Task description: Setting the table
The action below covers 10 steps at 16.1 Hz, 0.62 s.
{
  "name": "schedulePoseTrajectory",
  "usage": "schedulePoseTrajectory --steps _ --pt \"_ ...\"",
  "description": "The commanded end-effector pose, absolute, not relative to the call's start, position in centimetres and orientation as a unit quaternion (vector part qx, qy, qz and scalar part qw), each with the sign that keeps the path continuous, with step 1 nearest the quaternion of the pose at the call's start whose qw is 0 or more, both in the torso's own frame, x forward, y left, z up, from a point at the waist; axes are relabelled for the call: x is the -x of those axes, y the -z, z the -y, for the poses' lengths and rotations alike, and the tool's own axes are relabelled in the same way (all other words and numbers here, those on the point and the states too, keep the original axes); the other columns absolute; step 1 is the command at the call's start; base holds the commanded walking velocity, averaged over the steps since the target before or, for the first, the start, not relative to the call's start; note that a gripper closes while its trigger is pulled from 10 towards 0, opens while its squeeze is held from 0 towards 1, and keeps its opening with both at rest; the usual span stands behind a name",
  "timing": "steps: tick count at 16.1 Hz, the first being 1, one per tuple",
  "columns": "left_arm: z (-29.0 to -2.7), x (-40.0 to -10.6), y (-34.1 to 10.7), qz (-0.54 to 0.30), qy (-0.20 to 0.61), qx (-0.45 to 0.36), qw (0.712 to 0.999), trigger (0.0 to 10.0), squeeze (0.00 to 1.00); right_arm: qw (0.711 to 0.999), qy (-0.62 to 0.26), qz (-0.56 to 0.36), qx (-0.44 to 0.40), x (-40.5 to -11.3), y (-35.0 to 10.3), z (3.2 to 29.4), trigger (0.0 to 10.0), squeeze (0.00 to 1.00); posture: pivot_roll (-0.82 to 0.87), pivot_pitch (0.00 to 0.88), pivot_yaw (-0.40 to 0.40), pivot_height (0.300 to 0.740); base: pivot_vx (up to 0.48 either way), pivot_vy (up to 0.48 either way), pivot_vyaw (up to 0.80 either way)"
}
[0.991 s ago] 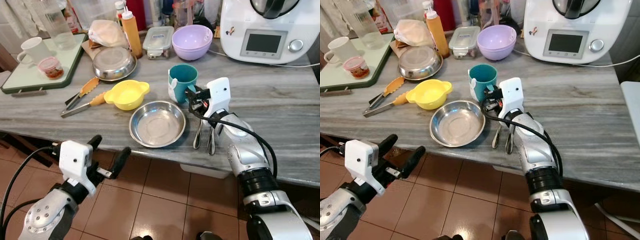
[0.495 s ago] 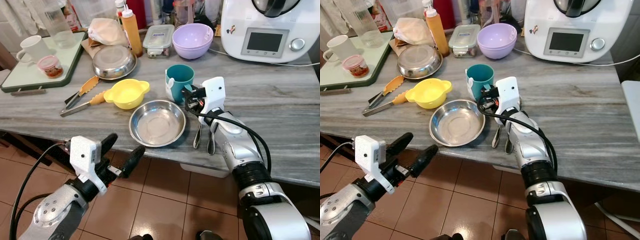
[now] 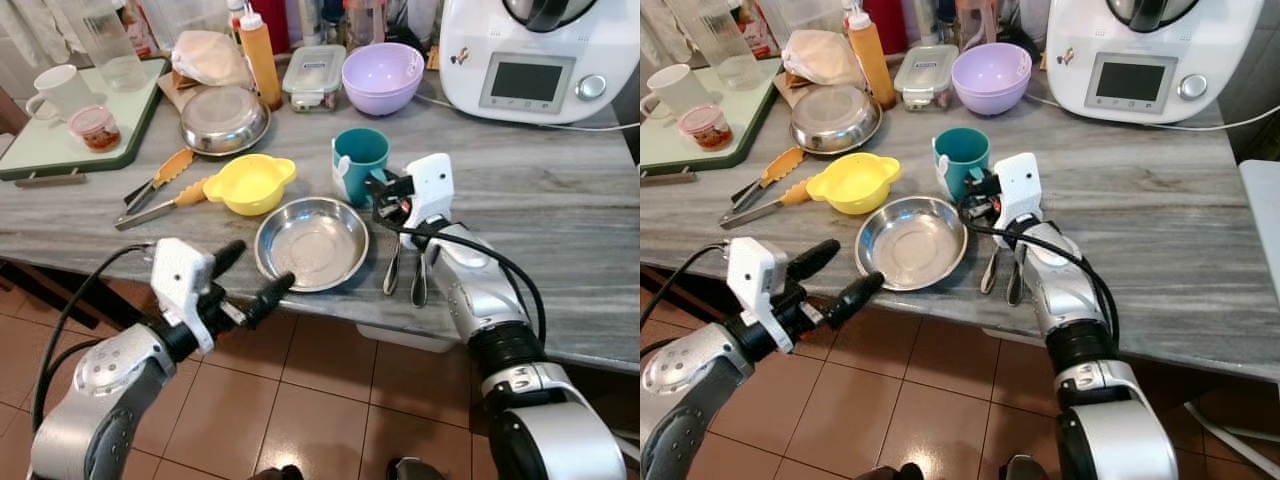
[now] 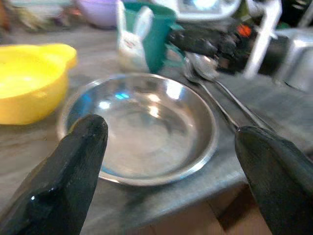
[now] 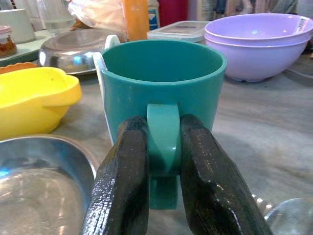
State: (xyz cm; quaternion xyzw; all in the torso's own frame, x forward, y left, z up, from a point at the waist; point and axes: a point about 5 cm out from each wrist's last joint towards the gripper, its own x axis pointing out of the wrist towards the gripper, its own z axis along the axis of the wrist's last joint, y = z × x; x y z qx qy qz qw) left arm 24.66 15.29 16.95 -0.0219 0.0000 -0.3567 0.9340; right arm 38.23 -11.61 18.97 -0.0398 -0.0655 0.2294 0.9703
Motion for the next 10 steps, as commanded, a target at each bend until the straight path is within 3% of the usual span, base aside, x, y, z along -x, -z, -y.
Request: schedulePoseTrajectory --steps 1,6,7,8,10 --pt "-15.5 -24.5 -16.4 -0.012 0.374 0.008 0.927 10.0 0.0 0.967 -0.24 0.077 0.039 -38.3 -19.6 11.1 10.0 0.0 -0.16 0.182 0.101 0.74 0.0 0.0 0.0" --pt "-17.1 -25.3 -15.8 -0.024 0.372 -0.017 0.928 10.0 0.0 0.965 -0.247 0.079 0.042 -38.3 -19.6 11.0 10.0 0.02 -0.16 0.179 0.103 0.74 0.0 0.0 0.0" --pt "-17.2 -25.3 -15.8 -0.024 0.37 -0.017 0.929 10.0 0.0 0.965 -0.248 0.077 0.041 -38.3 -19.6 11.0 10.0 0.46 -0.16 0.178 0.104 0.74 0.0 0.0 0.0" --pt "-17.2 -25.4 -15.8 -0.022 0.369 -0.016 0.929 10.0 0.0 0.965 -0.249 0.077 0.041 -38.3 -19.5 10.9 10.0 0.97 -0.17 0.178 0.105 0.74 0.0 0.0 0.0" --pt "-17.2 -25.3 -15.7 -0.021 0.37 -0.015 0.929 10.0 0.0 0.965 -0.249 0.076 0.041 -38.2 -19.4 10.9 10.0 1.0 -0.17 0.179 0.108 0.74 0.0 0.0 0.0"
